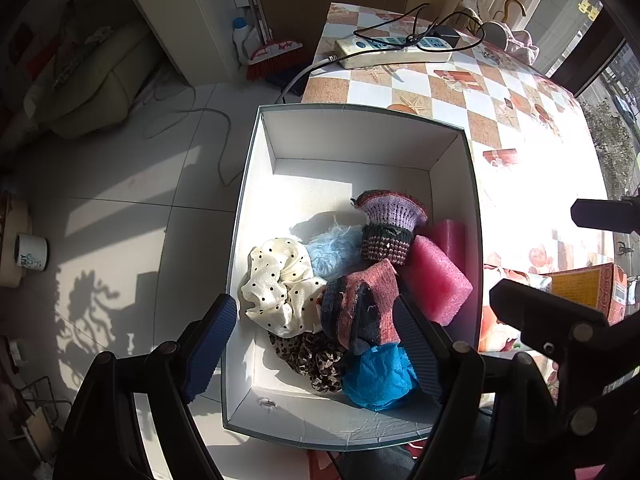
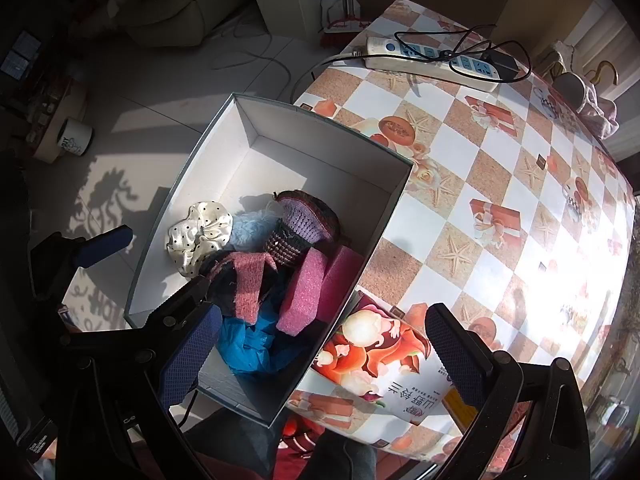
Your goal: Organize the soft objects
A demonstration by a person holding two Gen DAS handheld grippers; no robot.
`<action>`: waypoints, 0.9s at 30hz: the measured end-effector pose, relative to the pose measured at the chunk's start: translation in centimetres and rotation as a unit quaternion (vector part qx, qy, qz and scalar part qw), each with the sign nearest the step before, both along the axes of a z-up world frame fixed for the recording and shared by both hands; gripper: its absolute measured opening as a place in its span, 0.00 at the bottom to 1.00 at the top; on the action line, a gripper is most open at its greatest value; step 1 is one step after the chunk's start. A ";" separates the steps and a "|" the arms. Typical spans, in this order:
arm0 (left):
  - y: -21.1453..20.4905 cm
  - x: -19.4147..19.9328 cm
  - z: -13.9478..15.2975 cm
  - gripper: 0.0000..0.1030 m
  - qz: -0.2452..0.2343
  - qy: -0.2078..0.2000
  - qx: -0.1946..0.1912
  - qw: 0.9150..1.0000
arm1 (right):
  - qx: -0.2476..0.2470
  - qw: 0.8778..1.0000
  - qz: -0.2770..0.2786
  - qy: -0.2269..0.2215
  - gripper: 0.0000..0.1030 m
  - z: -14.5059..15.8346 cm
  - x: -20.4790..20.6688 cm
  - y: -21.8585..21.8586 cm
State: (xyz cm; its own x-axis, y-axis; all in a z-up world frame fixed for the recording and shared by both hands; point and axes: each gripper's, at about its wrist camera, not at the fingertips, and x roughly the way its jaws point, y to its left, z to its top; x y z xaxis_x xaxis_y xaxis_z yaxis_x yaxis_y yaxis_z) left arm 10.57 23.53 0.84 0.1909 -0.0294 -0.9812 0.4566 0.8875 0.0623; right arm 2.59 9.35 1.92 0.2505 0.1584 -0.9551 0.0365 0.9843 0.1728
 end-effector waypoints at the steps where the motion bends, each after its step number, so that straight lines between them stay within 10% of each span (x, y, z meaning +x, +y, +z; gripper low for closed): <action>1: -0.1 -0.1 0.0 0.81 -0.001 0.000 0.002 1.000 | 0.000 1.000 0.000 -0.001 1.00 0.0 -0.1 0.0; 27: 0.0 -1.1 -0.5 0.81 -0.007 0.002 0.021 1.000 | -0.002 1.000 0.004 -0.006 1.00 0.3 -1.0 0.4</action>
State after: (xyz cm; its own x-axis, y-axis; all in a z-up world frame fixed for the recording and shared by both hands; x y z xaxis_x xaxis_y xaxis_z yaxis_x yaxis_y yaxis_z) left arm 9.45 23.50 0.34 0.1861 0.0089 -0.9825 0.4687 0.8781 0.0967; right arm 1.59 9.75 2.21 0.2613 0.1558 -0.9526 0.0265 0.9854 0.1684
